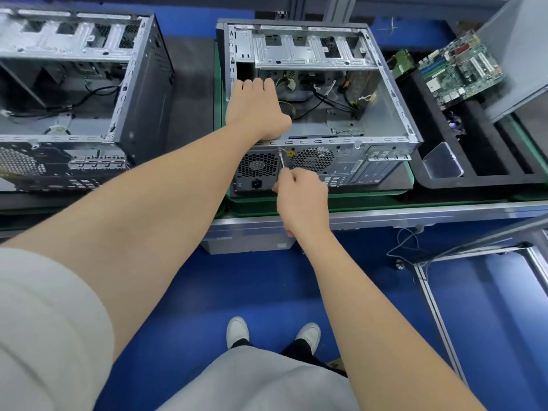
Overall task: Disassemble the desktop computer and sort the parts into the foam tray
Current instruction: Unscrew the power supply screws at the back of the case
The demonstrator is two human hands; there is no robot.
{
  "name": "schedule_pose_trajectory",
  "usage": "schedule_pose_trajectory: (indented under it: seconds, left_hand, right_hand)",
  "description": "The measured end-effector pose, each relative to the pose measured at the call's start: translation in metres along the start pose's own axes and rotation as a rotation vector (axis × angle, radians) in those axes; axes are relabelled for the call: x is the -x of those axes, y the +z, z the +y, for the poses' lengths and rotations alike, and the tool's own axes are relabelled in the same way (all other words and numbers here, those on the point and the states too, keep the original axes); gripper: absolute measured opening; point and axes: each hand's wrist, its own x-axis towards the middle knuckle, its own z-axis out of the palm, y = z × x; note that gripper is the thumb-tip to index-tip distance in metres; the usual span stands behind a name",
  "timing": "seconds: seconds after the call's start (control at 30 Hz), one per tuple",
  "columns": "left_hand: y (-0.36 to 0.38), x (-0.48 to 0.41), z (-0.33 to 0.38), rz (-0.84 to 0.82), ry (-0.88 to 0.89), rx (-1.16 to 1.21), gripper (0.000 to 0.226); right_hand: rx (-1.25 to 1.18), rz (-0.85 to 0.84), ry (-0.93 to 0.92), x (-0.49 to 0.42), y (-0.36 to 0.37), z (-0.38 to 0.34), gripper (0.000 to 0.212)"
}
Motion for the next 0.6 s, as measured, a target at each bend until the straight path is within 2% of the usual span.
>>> schedule_pose_trajectory:
  seconds: [0.07, 0.13, 0.3, 0.43, 0.53, 0.6]
  left_hand:
    - [0.000, 0.000, 0.000, -0.002, -0.001, 0.001, 0.064]
    - [0.000, 0.000, -0.001, -0.008, 0.000, 0.000, 0.065]
    - [-0.001, 0.000, 0.000, -0.011, -0.002, 0.006, 0.062]
    - [-0.001, -0.001, -0.001, -0.001, -0.001, 0.005, 0.061]
    - [-0.001, 0.000, -0.001, -0.001, 0.001, 0.001, 0.064]
    - [-0.001, 0.000, -0.001, -0.004, 0.002, 0.004, 0.064]
  right_hand:
    - [-0.403, -0.134, 0.307, 0.001, -0.005, -0.003, 0.042]
    - [-0.693, -0.300, 0.461, 0.001, -0.012, -0.002, 0.039]
    - [-1.171, -0.594, 0.550, -0.003, -0.026, 0.004, 0.022]
    - [-1.477, -0.798, 0.620, 0.008, -0.023, 0.012, 0.027]
    - [-1.696, -0.813, 0.637, 0.014, -0.013, 0.009, 0.032]
    - [-1.695, -0.746, 0.633, 0.014, -0.009, 0.004, 0.033]
